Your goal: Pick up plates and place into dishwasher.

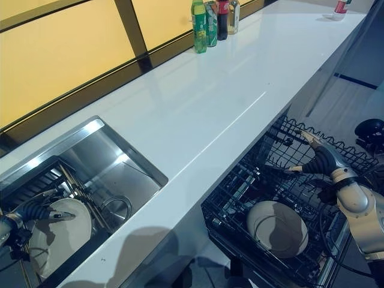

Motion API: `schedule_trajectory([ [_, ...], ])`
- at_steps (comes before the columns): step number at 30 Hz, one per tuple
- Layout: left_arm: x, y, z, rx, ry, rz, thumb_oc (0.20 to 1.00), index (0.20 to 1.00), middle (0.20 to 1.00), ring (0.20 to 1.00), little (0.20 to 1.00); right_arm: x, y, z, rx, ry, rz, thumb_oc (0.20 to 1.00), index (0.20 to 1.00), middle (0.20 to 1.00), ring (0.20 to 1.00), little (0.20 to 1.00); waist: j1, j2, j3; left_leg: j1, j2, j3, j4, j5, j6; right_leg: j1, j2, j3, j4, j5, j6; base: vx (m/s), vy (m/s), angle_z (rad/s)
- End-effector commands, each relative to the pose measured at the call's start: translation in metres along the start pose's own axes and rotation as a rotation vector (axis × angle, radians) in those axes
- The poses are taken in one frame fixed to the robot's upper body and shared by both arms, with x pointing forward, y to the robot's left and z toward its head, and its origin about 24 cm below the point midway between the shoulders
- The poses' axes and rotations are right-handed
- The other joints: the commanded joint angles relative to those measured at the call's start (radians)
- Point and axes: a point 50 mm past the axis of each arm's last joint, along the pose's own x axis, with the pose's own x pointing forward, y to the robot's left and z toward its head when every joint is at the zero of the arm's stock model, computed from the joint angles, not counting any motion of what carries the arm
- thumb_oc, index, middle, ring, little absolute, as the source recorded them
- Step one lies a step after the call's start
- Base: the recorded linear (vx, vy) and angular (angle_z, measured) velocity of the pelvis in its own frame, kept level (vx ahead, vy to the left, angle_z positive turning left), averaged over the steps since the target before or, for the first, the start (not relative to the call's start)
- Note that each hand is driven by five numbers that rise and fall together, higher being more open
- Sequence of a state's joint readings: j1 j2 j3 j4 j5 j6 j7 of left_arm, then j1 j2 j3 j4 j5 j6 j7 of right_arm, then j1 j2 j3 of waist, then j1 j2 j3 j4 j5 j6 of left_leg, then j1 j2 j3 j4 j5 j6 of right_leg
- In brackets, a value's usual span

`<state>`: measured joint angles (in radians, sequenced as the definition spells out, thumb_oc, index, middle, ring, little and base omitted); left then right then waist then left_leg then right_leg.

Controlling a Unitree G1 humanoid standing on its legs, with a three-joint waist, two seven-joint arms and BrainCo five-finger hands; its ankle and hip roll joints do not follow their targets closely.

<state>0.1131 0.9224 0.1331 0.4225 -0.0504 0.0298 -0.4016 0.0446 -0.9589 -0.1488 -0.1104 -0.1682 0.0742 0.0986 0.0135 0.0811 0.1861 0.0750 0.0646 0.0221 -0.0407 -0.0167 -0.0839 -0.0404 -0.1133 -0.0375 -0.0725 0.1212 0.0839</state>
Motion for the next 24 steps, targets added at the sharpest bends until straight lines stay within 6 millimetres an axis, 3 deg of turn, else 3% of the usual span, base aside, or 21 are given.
schedule_trajectory([
  [1,-0.007,0.028,-0.001,0.170,0.078,-0.009,1.000,1.000,1.000,1.000,1.000,0.004,-0.027,0.018,-0.024,-0.100,-0.087,1.000,1.000,1.000,1.000,1.000,-0.007,-0.036,-0.030,-0.135,-0.043,0.006,0.169,-0.037,0.036,-0.014,-0.119,-0.016,0.182,-0.124,0.097,0.01,0.076,-0.03],
  [6,-0.014,0.039,-0.017,0.352,0.261,-0.076,1.000,1.000,1.000,1.000,1.000,0.009,-0.030,0.023,-0.028,-0.114,-0.088,1.000,1.000,1.000,1.000,1.000,-0.012,-0.035,-0.020,-0.146,-0.049,0.019,0.187,-0.047,0.046,-0.016,-0.131,-0.004,0.174,-0.112,0.107,0.02,0.060,-0.01],
  [11,-0.015,0.055,-0.007,0.390,0.264,-0.034,1.000,1.000,1.000,1.000,1.000,0.009,-0.031,0.023,-0.024,-0.124,-0.077,1.000,1.000,1.000,1.000,1.000,-0.015,-0.041,-0.019,-0.152,-0.052,0.023,0.197,-0.055,0.049,-0.015,-0.135,-0.004,0.175,-0.115,0.109,0.02,0.021,-0.01],
  [15,-0.010,0.050,0.000,0.390,0.237,-0.095,1.000,1.000,1.000,1.000,1.000,0.010,-0.030,0.023,-0.021,-0.124,-0.076,1.000,1.000,1.000,1.000,1.000,-0.009,-0.045,-0.016,-0.156,-0.053,0.021,0.202,-0.057,0.051,-0.014,-0.136,-0.005,0.175,-0.113,0.108,0.00,0.000,0.00],
  [24,-0.012,0.036,-0.010,0.355,0.325,-0.343,1.000,1.000,1.000,1.000,1.000,0.013,-0.024,0.029,-0.005,-0.130,-0.059,1.000,1.000,1.000,1.000,1.000,-0.002,-0.042,-0.020,-0.153,-0.049,0.019,0.207,-0.060,0.053,-0.007,-0.135,-0.010,0.177,-0.118,0.111,0.01,-0.022,0.00],
])
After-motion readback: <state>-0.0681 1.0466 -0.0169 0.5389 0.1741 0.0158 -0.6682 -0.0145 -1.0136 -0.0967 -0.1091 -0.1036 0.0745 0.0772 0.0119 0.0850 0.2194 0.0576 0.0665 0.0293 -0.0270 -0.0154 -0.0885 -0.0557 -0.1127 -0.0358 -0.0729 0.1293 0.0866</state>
